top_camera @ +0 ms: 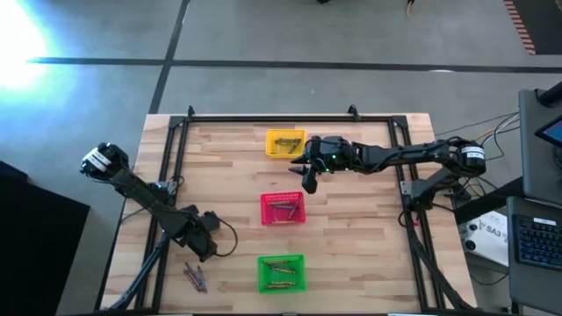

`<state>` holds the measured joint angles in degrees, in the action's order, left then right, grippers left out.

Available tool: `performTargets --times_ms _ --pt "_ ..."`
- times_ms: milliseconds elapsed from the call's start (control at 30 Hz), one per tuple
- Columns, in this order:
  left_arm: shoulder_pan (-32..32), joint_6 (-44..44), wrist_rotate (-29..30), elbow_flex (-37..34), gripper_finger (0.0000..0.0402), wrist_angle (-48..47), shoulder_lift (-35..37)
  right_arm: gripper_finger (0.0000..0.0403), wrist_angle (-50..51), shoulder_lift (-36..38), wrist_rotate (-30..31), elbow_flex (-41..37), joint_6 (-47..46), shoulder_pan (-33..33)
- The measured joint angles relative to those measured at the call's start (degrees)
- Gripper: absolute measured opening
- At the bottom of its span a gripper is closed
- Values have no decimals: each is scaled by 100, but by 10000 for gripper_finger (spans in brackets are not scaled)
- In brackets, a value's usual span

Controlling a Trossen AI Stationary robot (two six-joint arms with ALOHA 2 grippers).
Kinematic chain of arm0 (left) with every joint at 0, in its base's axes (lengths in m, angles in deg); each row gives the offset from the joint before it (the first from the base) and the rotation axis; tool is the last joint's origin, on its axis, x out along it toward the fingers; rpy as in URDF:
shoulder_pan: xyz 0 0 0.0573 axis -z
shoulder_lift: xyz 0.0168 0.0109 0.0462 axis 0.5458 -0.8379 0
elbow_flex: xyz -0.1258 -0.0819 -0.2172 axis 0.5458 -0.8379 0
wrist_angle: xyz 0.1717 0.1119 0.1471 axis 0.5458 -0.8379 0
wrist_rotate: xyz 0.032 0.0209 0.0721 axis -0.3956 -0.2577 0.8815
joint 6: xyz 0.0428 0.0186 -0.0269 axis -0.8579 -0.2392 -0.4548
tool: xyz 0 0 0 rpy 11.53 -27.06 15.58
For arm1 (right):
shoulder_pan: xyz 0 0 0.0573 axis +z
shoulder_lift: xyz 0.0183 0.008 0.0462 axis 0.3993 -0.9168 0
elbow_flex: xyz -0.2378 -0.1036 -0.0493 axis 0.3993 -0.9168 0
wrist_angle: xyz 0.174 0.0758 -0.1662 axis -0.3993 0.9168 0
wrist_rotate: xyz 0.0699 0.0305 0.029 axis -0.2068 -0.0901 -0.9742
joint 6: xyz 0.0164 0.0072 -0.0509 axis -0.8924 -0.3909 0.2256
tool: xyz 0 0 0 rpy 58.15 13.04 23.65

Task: Sort crayons
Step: Put the green crayon into the yellow bin

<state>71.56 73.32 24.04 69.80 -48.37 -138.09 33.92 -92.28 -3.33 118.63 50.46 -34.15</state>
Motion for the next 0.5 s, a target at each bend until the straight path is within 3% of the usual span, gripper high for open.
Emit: performTargets --times_ms 133,267,500 --pt "-11 -57 -4 -1 28 13 0 123 0 0 0 0 0 0" --pt "-13 -50 155 55 9 -36 47 123 0 0 0 0 -6 0" --pt "-59 -186 2480 192 5 -17 515 123 -247 -47 -207 -1 -183 55"
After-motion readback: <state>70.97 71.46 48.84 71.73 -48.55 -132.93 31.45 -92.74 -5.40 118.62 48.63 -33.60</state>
